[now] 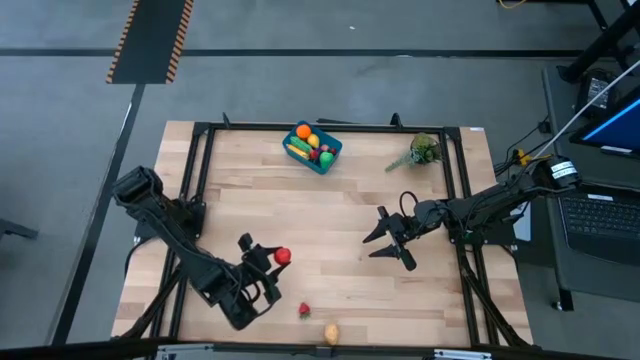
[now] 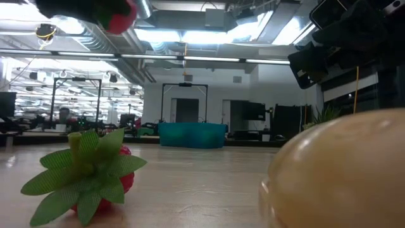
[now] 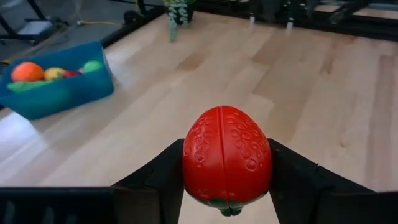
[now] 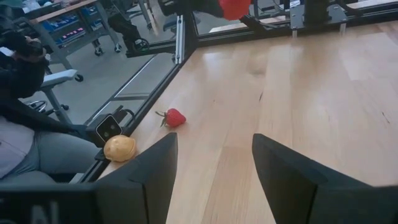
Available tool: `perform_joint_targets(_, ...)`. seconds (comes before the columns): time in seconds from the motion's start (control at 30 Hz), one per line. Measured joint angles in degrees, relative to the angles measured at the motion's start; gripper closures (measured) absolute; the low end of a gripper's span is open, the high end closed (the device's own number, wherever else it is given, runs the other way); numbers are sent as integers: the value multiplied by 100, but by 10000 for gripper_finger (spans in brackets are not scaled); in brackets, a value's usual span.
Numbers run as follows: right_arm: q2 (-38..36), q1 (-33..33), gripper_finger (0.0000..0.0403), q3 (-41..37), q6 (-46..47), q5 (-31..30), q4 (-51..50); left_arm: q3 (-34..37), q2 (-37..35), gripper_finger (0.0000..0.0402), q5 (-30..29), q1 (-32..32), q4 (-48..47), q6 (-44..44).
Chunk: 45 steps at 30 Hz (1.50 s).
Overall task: Pick and placing Produce into tupperware
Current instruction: Put the red strawberry into the blue bin
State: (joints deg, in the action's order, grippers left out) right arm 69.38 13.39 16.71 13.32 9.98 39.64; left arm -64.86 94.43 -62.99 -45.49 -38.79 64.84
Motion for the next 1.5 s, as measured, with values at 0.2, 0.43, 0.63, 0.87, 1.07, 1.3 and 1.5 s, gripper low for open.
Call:
perform_joint_targets(0.2,0,0,193,0,-23,2,-3,0,0,224,-46,298,39,-281)
perform_joint_targets(0.43,0,-2,193,0,-123,2,-17,0,0,224,-470,545,237,-816)
perform_joint_targets(0.63,0,-2,193,-1,-558,4,-13,0,0,224,-288,920,197,-1111)
perform_joint_targets(0.87,0,-2,193,0,-612,4,-16,4,0,225,251,1634,666,-1874)
perform_joint_targets(1.07,0,-2,193,0,-611,5,-17,4,1,225,952,2266,2071,-3673)
perform_joint_targets(1.3,0,-2,193,0,-613,11,-41,4,2,225,1452,2878,2184,-4099)
perform_joint_targets(1.5,0,-2,193,0,-617,11,-53,4,2,225,2430,3481,2969,-4969)
